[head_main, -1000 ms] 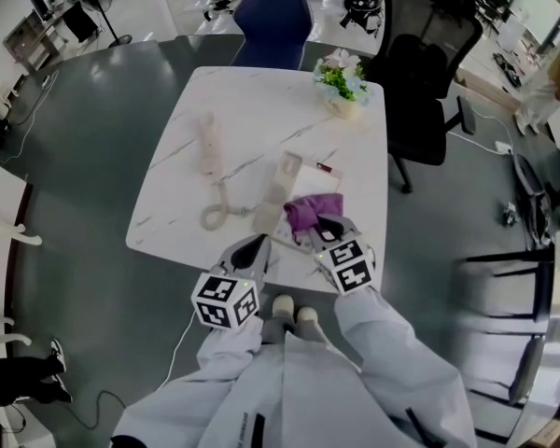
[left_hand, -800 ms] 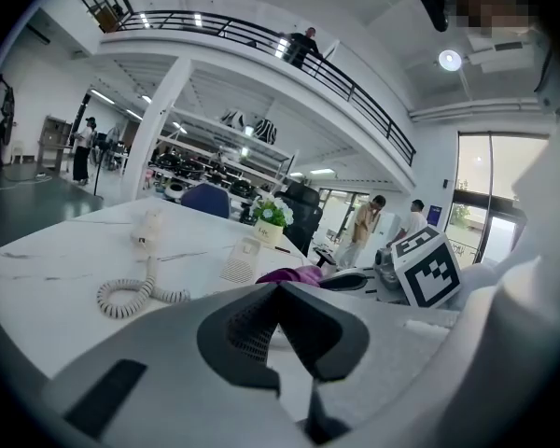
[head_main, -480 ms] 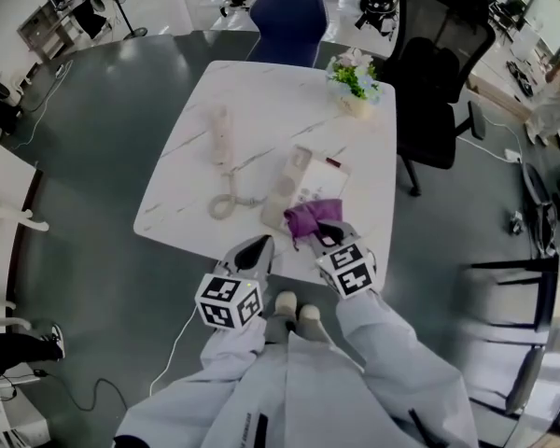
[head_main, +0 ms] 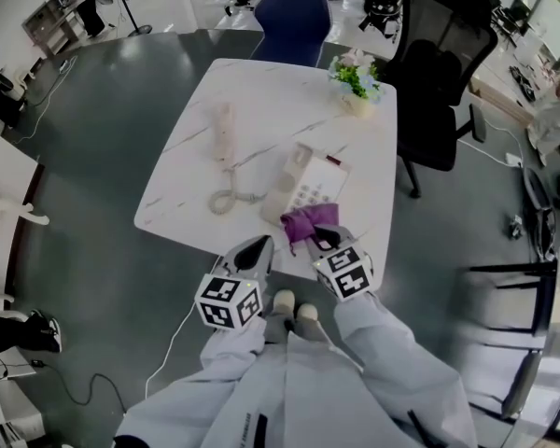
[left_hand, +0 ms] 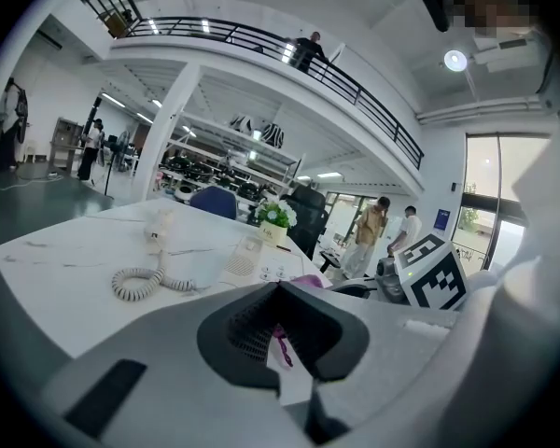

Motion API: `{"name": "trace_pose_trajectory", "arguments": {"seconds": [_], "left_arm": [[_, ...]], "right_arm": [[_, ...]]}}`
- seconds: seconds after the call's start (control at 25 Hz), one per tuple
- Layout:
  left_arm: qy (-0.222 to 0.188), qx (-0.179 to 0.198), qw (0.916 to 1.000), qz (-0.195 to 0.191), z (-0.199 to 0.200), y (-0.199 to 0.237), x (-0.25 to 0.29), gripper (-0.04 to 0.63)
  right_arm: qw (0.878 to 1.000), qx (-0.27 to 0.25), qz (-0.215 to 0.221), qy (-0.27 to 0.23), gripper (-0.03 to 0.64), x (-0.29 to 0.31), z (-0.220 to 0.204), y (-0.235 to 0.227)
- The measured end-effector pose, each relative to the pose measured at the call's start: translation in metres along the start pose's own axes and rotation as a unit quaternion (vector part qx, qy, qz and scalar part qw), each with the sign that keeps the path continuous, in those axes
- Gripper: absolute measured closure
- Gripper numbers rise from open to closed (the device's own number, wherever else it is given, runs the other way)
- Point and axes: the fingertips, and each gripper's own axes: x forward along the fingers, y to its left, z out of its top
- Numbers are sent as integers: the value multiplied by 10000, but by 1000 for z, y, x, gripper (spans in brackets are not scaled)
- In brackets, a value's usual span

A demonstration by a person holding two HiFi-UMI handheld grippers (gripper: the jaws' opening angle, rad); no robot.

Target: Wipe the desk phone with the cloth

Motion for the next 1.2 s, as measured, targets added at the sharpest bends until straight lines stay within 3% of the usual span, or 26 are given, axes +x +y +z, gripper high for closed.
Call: {"name": "trace_pose_trajectory", "arguments": {"seconds": [0.4,0.6,1.04,1.2], "left_arm": [[-102,-26,9998,140,1,-3,-6,597],[-199,-27,9995,239,5,-5,-10,597],[-528,77,9980,330,26,-13,-16,597],[-619,164,9976,276,38,-15,-13,597]], "right_arm": [[9993,-77,375,10,581,0,-10,17],[9978,313,575,-48,581,-8,-9,18],[9853,1284,522,-1001,582,-43,33,-8],[9808,1368,407,-1325,583,-51,50,-21]]}}
